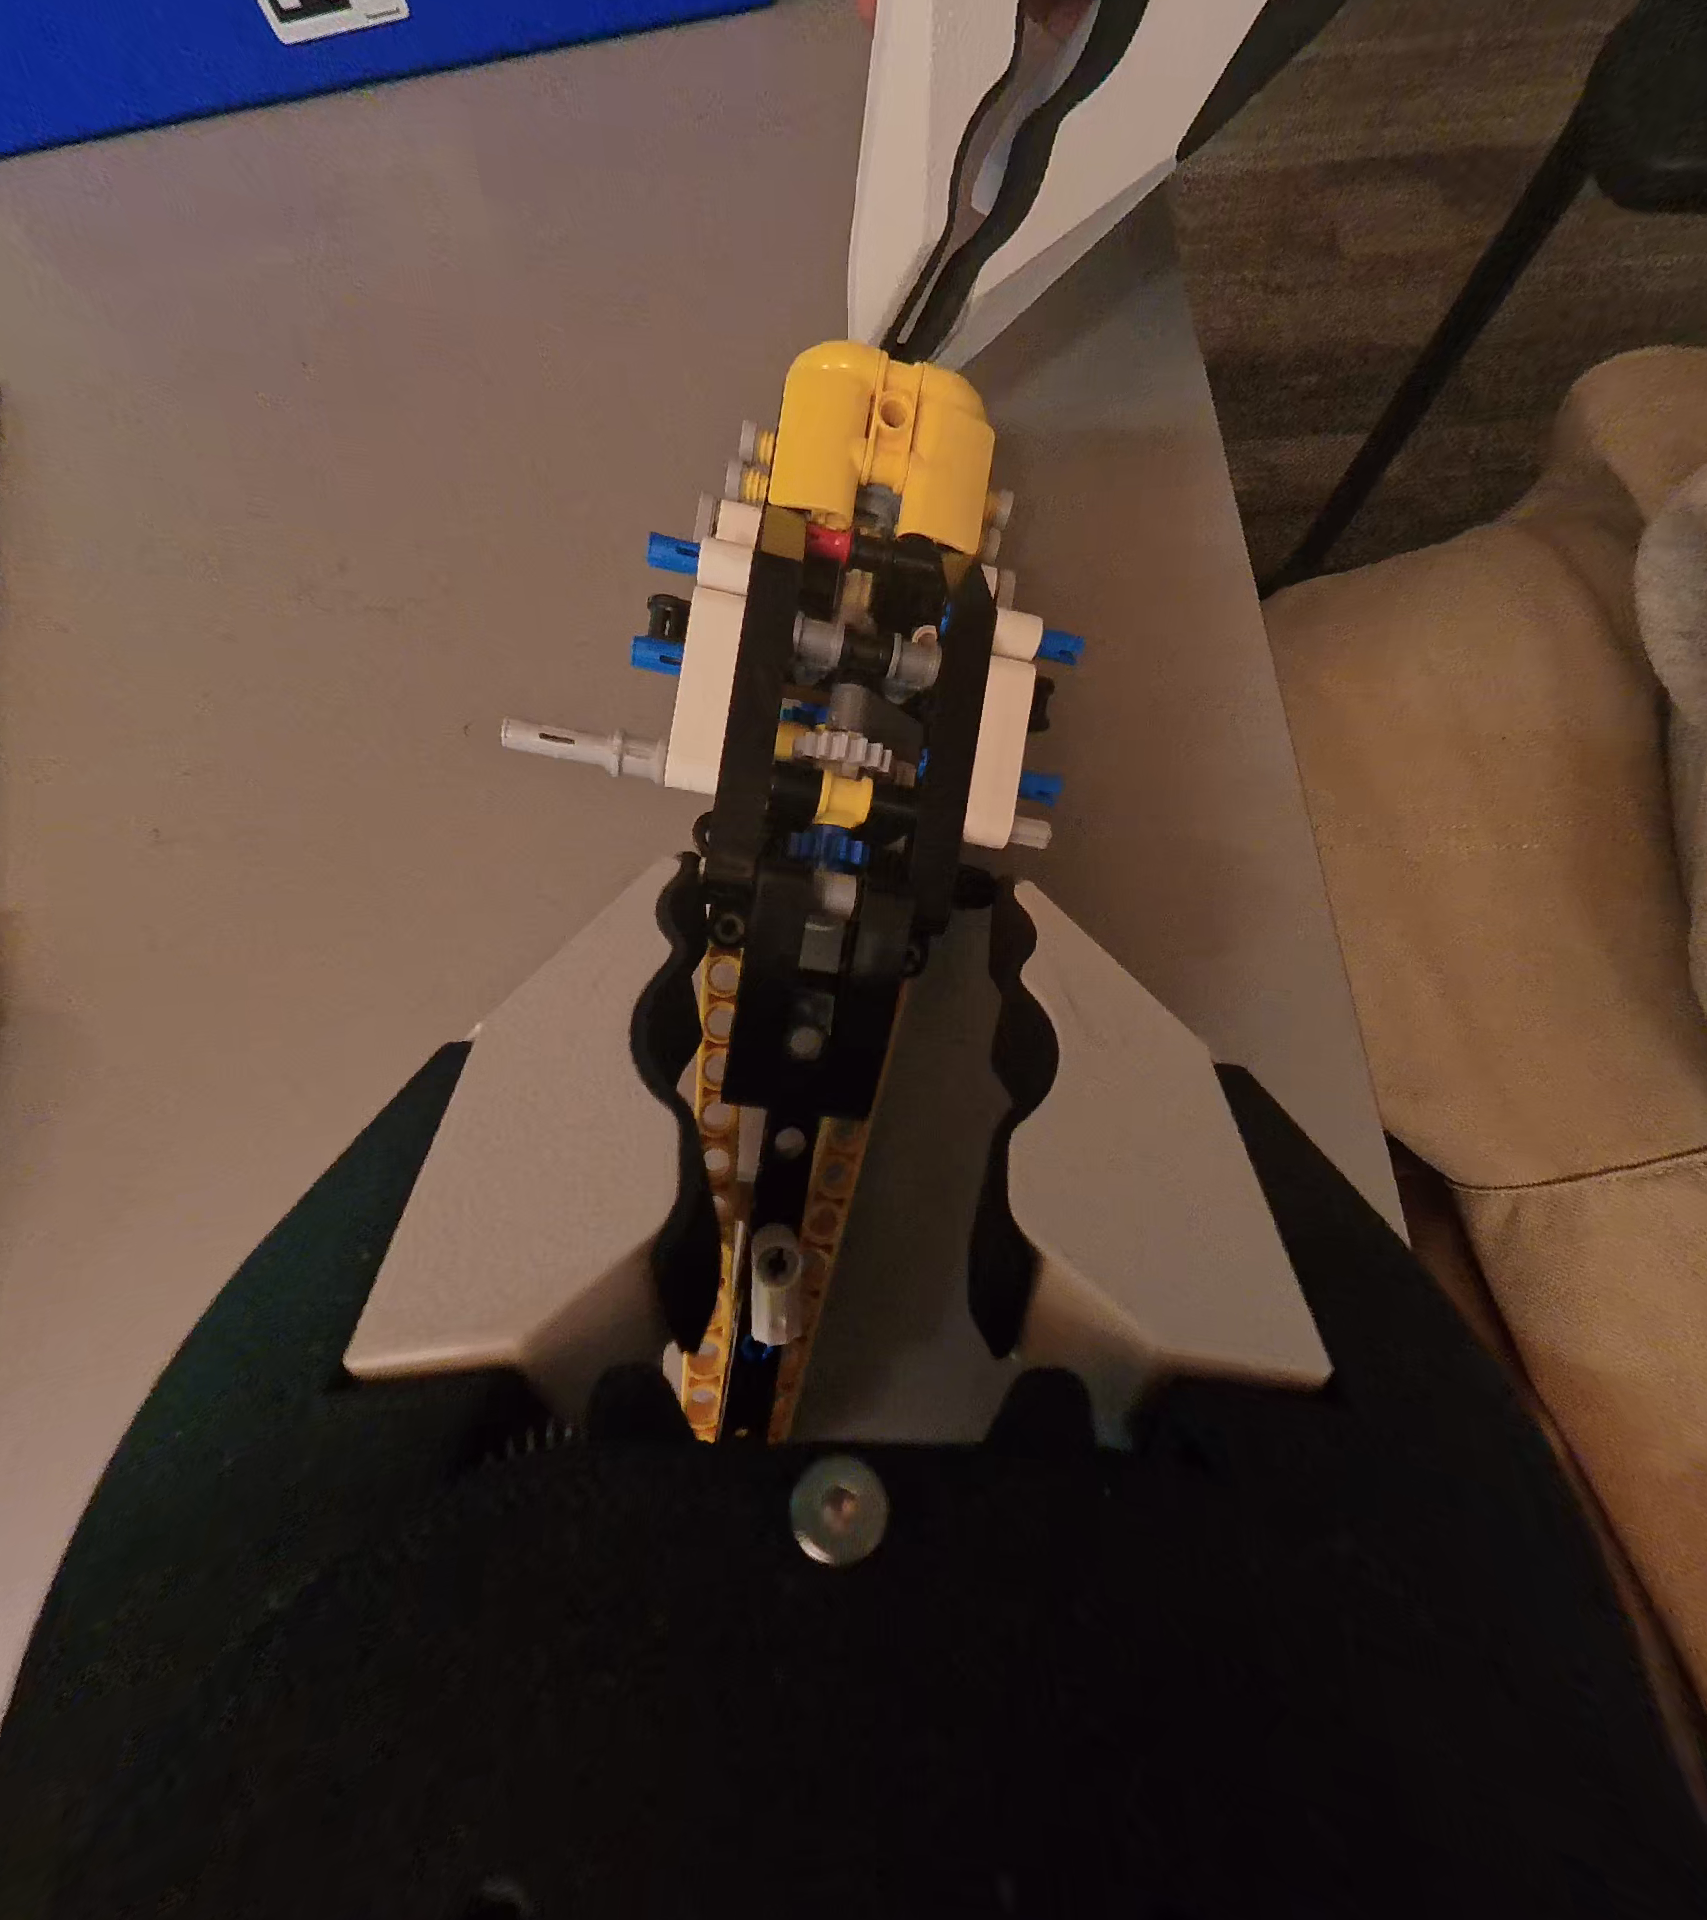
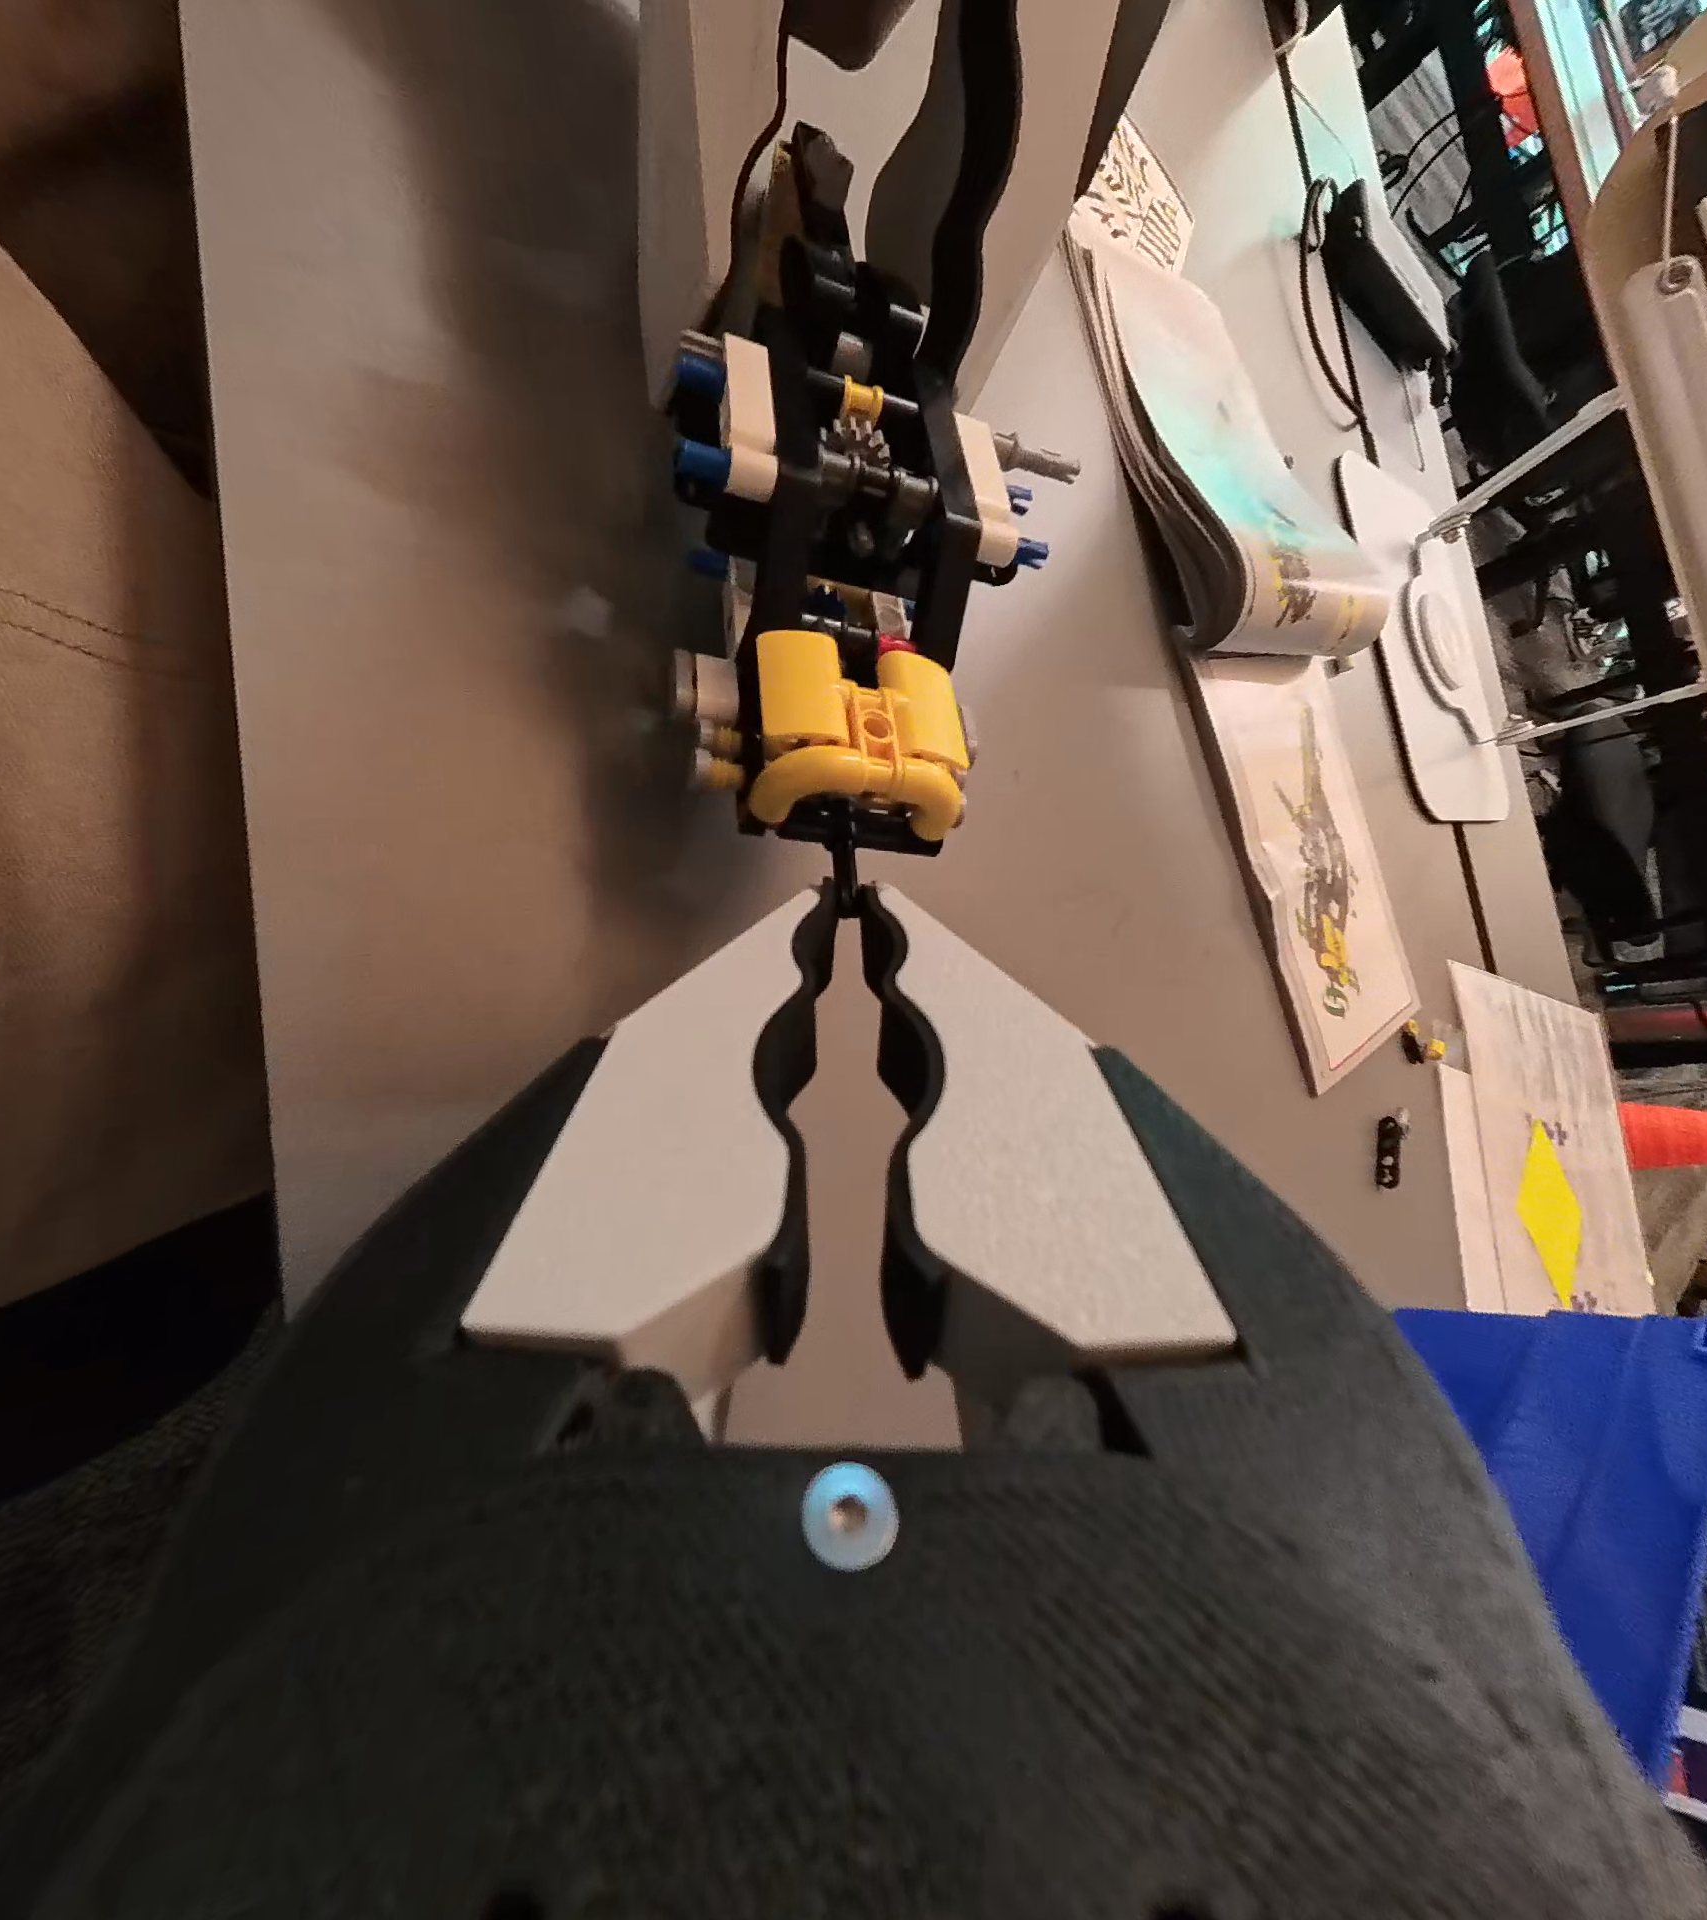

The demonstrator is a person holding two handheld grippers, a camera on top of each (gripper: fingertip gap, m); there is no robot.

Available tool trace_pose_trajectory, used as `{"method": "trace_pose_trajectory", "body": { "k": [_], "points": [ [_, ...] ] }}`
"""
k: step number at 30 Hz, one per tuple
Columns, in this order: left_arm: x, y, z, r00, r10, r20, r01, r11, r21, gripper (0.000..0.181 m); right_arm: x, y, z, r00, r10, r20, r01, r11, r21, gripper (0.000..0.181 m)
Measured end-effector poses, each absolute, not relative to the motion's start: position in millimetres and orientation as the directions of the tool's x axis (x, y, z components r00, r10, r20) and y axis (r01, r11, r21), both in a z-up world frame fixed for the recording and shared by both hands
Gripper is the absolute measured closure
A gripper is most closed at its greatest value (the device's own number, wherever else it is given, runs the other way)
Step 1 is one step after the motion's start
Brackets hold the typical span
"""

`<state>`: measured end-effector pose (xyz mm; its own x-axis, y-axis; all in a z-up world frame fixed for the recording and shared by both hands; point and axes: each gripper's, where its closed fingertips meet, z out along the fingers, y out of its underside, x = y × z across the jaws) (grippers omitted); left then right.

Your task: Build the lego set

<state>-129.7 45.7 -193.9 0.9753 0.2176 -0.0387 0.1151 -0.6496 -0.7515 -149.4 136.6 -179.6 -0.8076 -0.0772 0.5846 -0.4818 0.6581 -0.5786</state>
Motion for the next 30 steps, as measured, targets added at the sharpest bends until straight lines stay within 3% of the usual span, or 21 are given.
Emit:
{"method": "trace_pose_trajectory", "body": {
  "k": [6,11,16,30],
  "points": [
    [-129.6,46.4,-193.5,0.975,0.216,-0.044,0.111,-0.651,-0.751,0.127,-147.8,137.8,-181.6,-0.899,-0.036,0.436,-0.345,0.672,-0.655,0.179],
    [-129.6,45.9,-193.8,0.975,0.213,-0.057,0.099,-0.656,-0.748,0.126,-144.6,137.2,-180.8,-0.994,0.111,-0.004,0.073,0.626,-0.776,0.179],
    [-129.5,46.1,-193.6,0.976,0.207,-0.064,0.093,-0.668,-0.739,0.127,-142.1,137.5,-181.1,-0.931,0.178,-0.319,0.364,0.548,-0.753,0.179],
    [-138.9,42.2,-194.4,0.959,0.248,-0.134,0.071,-0.671,-0.738,0.122,-144.1,139.4,-184.8,-0.937,0.166,-0.307,0.346,0.555,-0.756,0.179]
  ]
}}
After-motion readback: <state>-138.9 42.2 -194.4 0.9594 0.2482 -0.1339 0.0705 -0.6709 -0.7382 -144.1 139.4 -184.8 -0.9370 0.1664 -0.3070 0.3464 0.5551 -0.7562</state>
